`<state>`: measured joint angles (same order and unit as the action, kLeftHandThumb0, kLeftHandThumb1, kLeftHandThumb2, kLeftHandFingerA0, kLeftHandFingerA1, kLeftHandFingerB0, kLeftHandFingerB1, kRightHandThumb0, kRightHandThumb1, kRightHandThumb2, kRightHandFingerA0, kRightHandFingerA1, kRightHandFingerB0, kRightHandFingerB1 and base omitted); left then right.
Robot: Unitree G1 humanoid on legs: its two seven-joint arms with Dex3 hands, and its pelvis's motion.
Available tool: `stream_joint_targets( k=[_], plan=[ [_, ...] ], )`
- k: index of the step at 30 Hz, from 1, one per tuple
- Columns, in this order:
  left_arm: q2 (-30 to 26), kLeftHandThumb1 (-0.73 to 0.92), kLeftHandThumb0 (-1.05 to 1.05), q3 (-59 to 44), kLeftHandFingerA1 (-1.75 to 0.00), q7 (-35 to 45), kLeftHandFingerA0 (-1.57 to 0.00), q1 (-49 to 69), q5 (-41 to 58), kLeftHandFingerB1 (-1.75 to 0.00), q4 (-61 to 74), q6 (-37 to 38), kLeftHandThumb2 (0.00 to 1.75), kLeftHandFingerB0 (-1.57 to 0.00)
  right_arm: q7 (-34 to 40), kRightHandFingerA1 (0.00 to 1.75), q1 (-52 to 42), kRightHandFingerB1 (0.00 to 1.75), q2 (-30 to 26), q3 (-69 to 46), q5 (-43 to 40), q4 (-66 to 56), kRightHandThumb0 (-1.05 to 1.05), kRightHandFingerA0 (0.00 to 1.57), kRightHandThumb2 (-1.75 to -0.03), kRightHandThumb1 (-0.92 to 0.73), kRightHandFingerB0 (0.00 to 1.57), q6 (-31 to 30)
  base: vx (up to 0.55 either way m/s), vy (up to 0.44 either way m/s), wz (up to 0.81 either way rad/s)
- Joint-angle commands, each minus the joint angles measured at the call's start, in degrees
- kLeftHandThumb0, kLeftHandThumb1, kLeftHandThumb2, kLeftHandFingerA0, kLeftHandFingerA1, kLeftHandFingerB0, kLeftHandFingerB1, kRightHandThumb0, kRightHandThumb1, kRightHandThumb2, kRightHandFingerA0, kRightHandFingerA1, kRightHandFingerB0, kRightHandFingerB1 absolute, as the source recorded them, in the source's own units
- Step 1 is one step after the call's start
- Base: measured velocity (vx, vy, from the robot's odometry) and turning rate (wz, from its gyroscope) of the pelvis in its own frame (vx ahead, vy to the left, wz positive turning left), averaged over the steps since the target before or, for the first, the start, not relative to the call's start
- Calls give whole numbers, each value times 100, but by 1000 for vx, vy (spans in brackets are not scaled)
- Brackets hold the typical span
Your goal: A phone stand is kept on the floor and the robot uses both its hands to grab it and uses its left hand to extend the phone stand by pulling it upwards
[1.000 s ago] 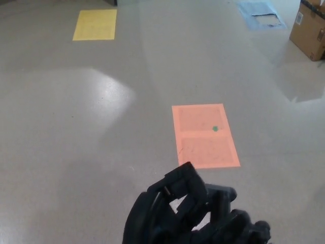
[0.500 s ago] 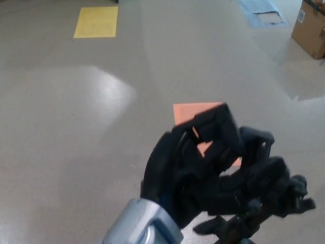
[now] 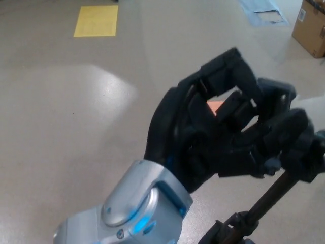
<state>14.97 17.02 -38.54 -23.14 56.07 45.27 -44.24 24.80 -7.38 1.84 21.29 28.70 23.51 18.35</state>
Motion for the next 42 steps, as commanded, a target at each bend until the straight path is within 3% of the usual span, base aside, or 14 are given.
stream_joint_targets(
  k=[1,7,11,16,18,19,24,25,30,31,36,37,41,42],
  plan=[
    [262,49,5,-360,-175,-666,-105,-836,1115,-175,287,-123,92,-76,29,175,-25,175,92,-99,-312,118,-7,99,-80,-72,69,453,0,0,0],
    [69,48,4,-841,-175,-772,-104,-1655,1438,-175,138,-18,90,-75,53,175,-6,175,81,-156,-311,240,-7,96,-81,-71,68,574,0,0,0],
    [-309,47,6,-1367,-175,-783,-105,-2616,1732,-175,-131,166,93,-76,109,175,7,175,36,-154,-163,233,-5,96,-71,-76,65,455,0,0,0],
    [-674,47,3,-1704,-175,-779,-105,-3223,2033,-175,-315,197,90,-77,113,175,3,175,-7,-165,-161,278,-4,94,-72,-76,61,576,0,0,0],
    [-1074,46,1,-2086,-175,-928,-102,-3760,2481,-175,-399,298,87,-70,72,175,-33,175,-14,-208,-195,245,-5,91,-73,-75,59,530,0,0,0],
    [-1164,39,-1,-2132,-153,-859,-137,-3802,2514,-136,-416,277,93,-105,74,175,-42,175,-15,-219,-210,253,-5,91,-73,-75,58,559,0,0,0],
    [-1333,39,-2,-2213,-151,-936,-136,-3896,2763,-135,-467,301,93,-105,66,175,-44,175,-5,-245,-220,282,-5,91,-73,-75,58,605,0,0,0],
    [-1349,48,-1,-2224,-175,-1081,-98,-3794,2745,-175,-349,342,84,-67,74,175,-5,175,-17,-253,-238,400,-6,92,-75,-74,60,702,0,0,0],
    [-1326,49,0,-2152,-175,-1162,-96,-3544,2854,-175,-254,451,82,-64,111,175,-27,175,-7,-261,-156,388,-6,93,-73,-75,60,628,0,0,0],
    [-1335,42,1,-2095,-152,-1206,-130,-3452,2851,-135,-228,435,89,-97,110,175,-24,175,-1,-264,-159,398,-6,94,-74,-74,60,640,0,0,0],
    [-1467,42,1,-1952,-152,-1342,-130,-3317,2954,-135,-185,523,89,-97,109,175,-14,175,16,-285,-152,439,-6,94,-74,-74,60,689,0,0,0],
    [-1374,51,-2,-1763,-175,-1228,-96,-2884,2790,-175,-11,541,75,-63,170,175,-14,175,14,-282,-121,458,-4,93,-73,-74,59,754,0,0,0],
    [-1137,54,-1,-1394,-175,-1064,-91,-2130,2500,-175,248,729,71,-62,169,175,-23,175,20,-293,-105,428,-6,93,-72,-75,59,703,0,0,0],
    [-1141,58,-4,-1097,-175,-746,-87,-1392,2122,-175,405,707,69,-62,136,175,-26,175,23,-311,-156,427,-6,93,-71,-76,59,734,0,0,0]
  ],
)
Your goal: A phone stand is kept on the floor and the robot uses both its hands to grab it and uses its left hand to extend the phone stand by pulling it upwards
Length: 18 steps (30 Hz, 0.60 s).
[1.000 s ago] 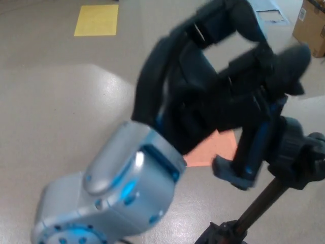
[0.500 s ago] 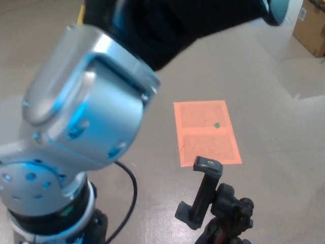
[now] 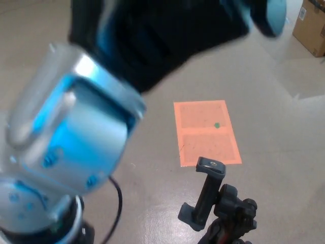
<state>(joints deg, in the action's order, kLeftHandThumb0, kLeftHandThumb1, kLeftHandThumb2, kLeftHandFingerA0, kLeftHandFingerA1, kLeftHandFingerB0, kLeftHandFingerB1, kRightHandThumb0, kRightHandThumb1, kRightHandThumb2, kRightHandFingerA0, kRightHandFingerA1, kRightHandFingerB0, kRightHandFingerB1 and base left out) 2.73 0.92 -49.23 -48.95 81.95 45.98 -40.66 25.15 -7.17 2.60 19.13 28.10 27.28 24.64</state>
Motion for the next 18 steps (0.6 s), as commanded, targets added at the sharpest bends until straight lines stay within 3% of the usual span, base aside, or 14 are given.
stream_joint_targets(
  k=[1,6,7,8,9,10,11,12,13,14,15,16,17,18],
  plan=[
    [78,58,-4,660,-175,475,-87,1528,-649,-175,409,358,69,-62,86,175,-48,175,-51,-104,-118,51,-6,93,-71,-76,59,119,0,0,0],
    [-230,61,-8,1373,-175,765,-85,3045,-1729,-175,495,339,64,-65,31,175,-69,175,-49,-103,-153,-23,-9,93,-70,-77,60,140,0,0,0],
    [-778,60,-21,1746,-175,887,-78,3327,-2610,-175,512,362,55,-60,18,175,-85,175,-21,-114,-174,-68,-21,95,-62,-76,64,89,0,0,0],
    [-1648,43,-53,2313,-131,952,-90,3456,-3802,-117,506,452,79,-73,-65,137,-122,126,-22,-129,-235,-142,-51,99,-86,-55,78,46,0,0,0],
    [-2287,54,-67,2615,-44,1238,-42,3607,-4399,-35,411,634,57,-48,-178,124,-159,60,-64,-118,-278,-235,-64,41,-60,-65,27,57,0,0,0],
    [-2750,54,-67,2776,-44,1582,-42,3786,-4707,-35,298,824,57,-48,-277,124,-188,60,-111,-97,-305,-322,-64,41,-60,-65,27,83,0,0,0],
    [-3031,54,-74,2841,-34,1805,-31,3936,-4829,-32,202,933,58,-35,-321,89,-155,41,-210,-43,-241,-327,-70,27,-60,-67,22,207,0,0,0],
    [-3224,46,-81,2889,-39,1954,-16,4048,-4942,-38,121,1051,81,-20,-334,59,-128,42,-281,-2,-144,-360,-78,18,-92,-54,8,212,0,0,0],
    [-3365,46,-81,2933,-39,2057,-16,4127,-5054,-38,57,1167,81,-20,-337,59,-115,42,-321,23,-60,-408,-78,18,-92,-54,8,155,0,0,0],
    [-3525,19,-38,2990,-50,2195,0,4325,-5254,-46,-83,1432,87,0,-385,44,-94,22,-394,58,-2,-437,-79,12,-63,-70,7,177,0,0,0],
    [-3703,50,-85,3025,-29,2269,-3,4672,-5499,-39,-246,1756,87,-9,-442,28,-158,6,-457,101,88,-627,-91,2,-101,-61,0,107,0,0,0],
    [-3790,62,-87,3074,-25,2227,-7,4865,-5674,-28,-340,1950,60,-15,-538,16,-216,4,-496,102,83,-803,-93,3,-101,-62,0,31,0,0,0],
    [-3838,51,-85,3090,-20,2188,-7,4971,-5753,-31,-376,2029,90,-11,-597,6,-239,4,-512,100,51,-870,-94,0,-101,-62,0,22,0,0,0],
    [-3897,51,-85,3093,-20,2161,-7,5084,-5814,-31,-402,2099,90,-11,-634,6,-256,4,-521,106,26,-909,-94,0,-101,-62,0,32,0,0,0]
  ],
)
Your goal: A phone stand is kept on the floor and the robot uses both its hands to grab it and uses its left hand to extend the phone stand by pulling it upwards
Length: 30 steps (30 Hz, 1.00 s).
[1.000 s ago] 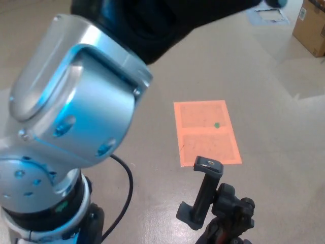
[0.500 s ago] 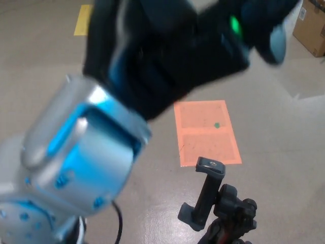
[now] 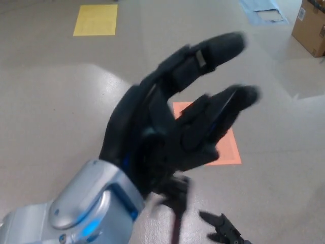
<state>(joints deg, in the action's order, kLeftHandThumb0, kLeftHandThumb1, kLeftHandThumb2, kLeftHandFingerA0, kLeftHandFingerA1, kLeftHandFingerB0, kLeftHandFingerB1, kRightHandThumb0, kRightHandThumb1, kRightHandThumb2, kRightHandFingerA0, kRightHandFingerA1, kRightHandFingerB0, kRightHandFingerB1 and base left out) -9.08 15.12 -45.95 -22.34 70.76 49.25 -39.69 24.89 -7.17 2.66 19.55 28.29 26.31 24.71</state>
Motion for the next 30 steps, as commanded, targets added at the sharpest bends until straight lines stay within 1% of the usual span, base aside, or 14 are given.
stream_joint_targets(
  k=[1,4,5,6,16,17,21,23,24,25,26,27,28,30],
  plan=[
    [-2761,51,-85,1670,-20,1826,-6,2555,-4769,-29,-797,2125,91,-11,-614,4,-288,3,-544,81,73,-900,-95,0,-102,-64,0,-54,0,0,0],
    [-2986,51,-84,1708,-14,1702,0,2896,-5103,-31,-1030,2439,97,-12,-519,6,-371,0,-597,111,318,-1107,-92,0,-96,-61,0,-194,0,0,0],
    [-3048,57,-97,1718,-18,1676,-4,2959,-5203,-24,-1092,2528,75,-10,-575,3,-397,2,-605,104,299,-1170,-97,0,-101,-64,0,-246,0,0,0],
    [-3115,54,-88,1710,-14,1677,-4,3072,-5336,-22,-1200,2700,96,-9,-648,0,-437,0,-619,96,271,-1242,-101,0,-101,-66,0,-308,0,0,0],
    [-3231,52,-83,1350,-18,1816,0,3959,-5634,-24,-1746,3698,96,-5,-709,0,-635,0,-801,-16,351,-1480,-103,0,-104,-69,0,-480,0,0,0],
    [-3237,71,-91,1339,-24,1761,-1,4024,-5734,-27,-1804,3793,62,-8,-732,0,-666,0,-822,-28,358,-1539,-104,0,-106,-70,0,-514,0,0,0],
    [-3180,65,-90,1301,-20,1290,-5,4407,-6517,-27,-2196,4633,104,-11,-677,0,-900,1,-1064,-118,380,-1738,-105,0,-111,-73,0,-297,0,0,0],
    [-2893,71,-87,978,-22,1354,-3,4795,-6538,-32,-2591,5465,109,-12,-529,0,-1173,0,-1236,-232,365,-1890,-105,0,-111,-73,0,-14,0,0,0],
    [-2690,92,-87,684,-21,1577,-4,5026,-6359,-26,-2819,5943,70,-15,-423,0,-1361,1,-1334,-323,350,-1982,-105,0,-111,-74,0,144,0,0,0],
    [-2634,92,-87,580,-21,1630,-4,5116,-6340,-26,-2908,6102,70,-15,-385,0,-1458,1,-1395,-359,351,-2025,-105,0,-111,-74,0,220,0,0,0],
    [-2535,92,-88,350,-22,1726,-6,5286,-6294,-25,-3075,6405,72,-13,-271,0,-1616,0,-1482,-428,289,-1994,-105,0,-111,-75,0,485,0,0,0],
    [-2393,73,-85,100,-27,1894,-1,5446,-6206,-36,-3273,6772,112,-13,-182,3,-1774,3,-1598,-515,240,-1984,-102,0,-112,-75,0,714,0,0,0],
    [-2314,70,-81,-85,-30,2022,-2,5585,-6118,-35,-3352,6951,112,-6,-165,1,-1890,0,-1675,-580,165,-1991,-93,0,-102,-69,0,860,0,0,0],
    [-2117,71,-81,-618,-36,2313,-5,6000,-5904,-40,-3473,7336,111,-6,-253,4,-2306,4,-1874,-787,-267,-1969,-99,0,-111,-76,0,1296,0,0,0]
  ],
)
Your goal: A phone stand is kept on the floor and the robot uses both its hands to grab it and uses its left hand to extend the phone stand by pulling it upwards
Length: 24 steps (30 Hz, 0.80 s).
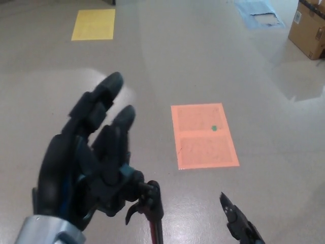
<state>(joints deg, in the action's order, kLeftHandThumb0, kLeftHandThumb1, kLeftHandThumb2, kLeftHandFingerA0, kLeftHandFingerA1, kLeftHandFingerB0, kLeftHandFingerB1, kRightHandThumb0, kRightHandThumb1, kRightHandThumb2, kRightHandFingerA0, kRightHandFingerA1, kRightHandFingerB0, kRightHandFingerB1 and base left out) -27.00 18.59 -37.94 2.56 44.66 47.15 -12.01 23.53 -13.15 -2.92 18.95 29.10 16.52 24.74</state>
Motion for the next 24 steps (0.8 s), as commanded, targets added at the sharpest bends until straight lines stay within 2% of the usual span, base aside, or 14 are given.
stream_joint_targets(
  k=[1,2,3,4,6,7,8,17,18,19,21,22,23,24],
  plan=[
    [-295,71,-81,-1015,-36,1551,-5,3543,-3283,-40,-3283,4617,111,-6,-128,4,-1745,4,-1333,-742,-387,-992,-99,0,-111,-76,0,1323,0,0,0],
    [-232,92,-84,-1144,-26,1590,-14,3620,-3300,-27,-3337,4728,69,-17,-139,1,-1875,0,-1358,-790,-452,-1023,-90,0,-99,-68,0,1333,0,0,0],
    [-179,92,-84,-1284,-26,1604,-14,3710,-3314,-27,-3389,4836,69,-17,-149,1,-2032,0,-1386,-851,-531,-1054,-90,0,-99,-68,0,1350,0,0,0],
    [-83,46,-37,-1396,-48,1702,0,3767,-3263,-46,-3430,4971,108,0,-219,1,-2160,0,-1416,-873,-653,-1099,-88,0,-97,-67,0,1386,0,0,0],
    [-1,46,-37,-1466,-48,1816,0,3827,-3207,-46,-3444,5064,108,0,-89,2,-2209,0,-1430,-926,-508,-1075,-89,0,-99,-68,0,1376,0,0,0],
    [98,46,-37,-1502,-48,2032,0,3820,-3033,-46,-3521,5224,107,0,-166,0,-2271,0,-1459,-927,-570,-1118,-81,0,-65,-84,0,1355,0,0,0],
    [138,90,-84,-1474,-27,2025,-18,3825,-3056,-30,-3514,5240,68,-21,-243,0,-2252,0,-1467,-946,-721,-1050,-87,0,-96,-66,0,1389,0,0,0],
    [312,88,-83,-1453,-28,2186,-23,3927,-3087,-29,-3487,5612,67,-22,-163,4,-2297,0,-1378,-990,-647,-966,-88,0,-97,-67,0,1372,0,0,0],
    [328,88,-82,-1447,-28,2204,-22,3927,-3114,-29,-3505,5676,68,-21,-247,0,-2321,0,-1386,-990,-704,-1002,-82,0,-65,-83,0,1327,0,0,0],
    [341,88,-82,-1448,-28,2222,-22,3928,-3125,-29,-3521,5714,68,-21,-285,0,-2333,0,-1388,-993,-728,-1019,-82,0,-65,-83,0,1309,0,0,0],
    [372,87,-82,-1450,-27,2268,-22,3959,-3098,-30,-3444,5733,67,-24,-408,0,-2356,0,-1405,-984,-790,-1047,-80,0,-67,-84,0,1248,0,0,0],
    [382,88,-83,-1448,-27,2277,-22,3951,-3129,-29,-3471,5777,67,-22,-247,1,-2353,0,-1386,-1022,-596,-1021,-89,0,-98,-68,0,1248,0,0,0],
    [391,88,-83,-1452,-27,2290,-22,3950,-3132,-29,-3485,5795,67,-22,-233,1,-2355,0,-1382,-1030,-574,-1021,-89,0,-98,-68,0,1248,0,0,0],
    [403,88,-83,-1465,-29,2322,-22,3960,-3118,-30,-3531,5847,67,-21,-296,0,-2365,0,-1383,-1015,-652,-1000,-81,0,-65,-83,0,1290,0,0,0]
  ],
)
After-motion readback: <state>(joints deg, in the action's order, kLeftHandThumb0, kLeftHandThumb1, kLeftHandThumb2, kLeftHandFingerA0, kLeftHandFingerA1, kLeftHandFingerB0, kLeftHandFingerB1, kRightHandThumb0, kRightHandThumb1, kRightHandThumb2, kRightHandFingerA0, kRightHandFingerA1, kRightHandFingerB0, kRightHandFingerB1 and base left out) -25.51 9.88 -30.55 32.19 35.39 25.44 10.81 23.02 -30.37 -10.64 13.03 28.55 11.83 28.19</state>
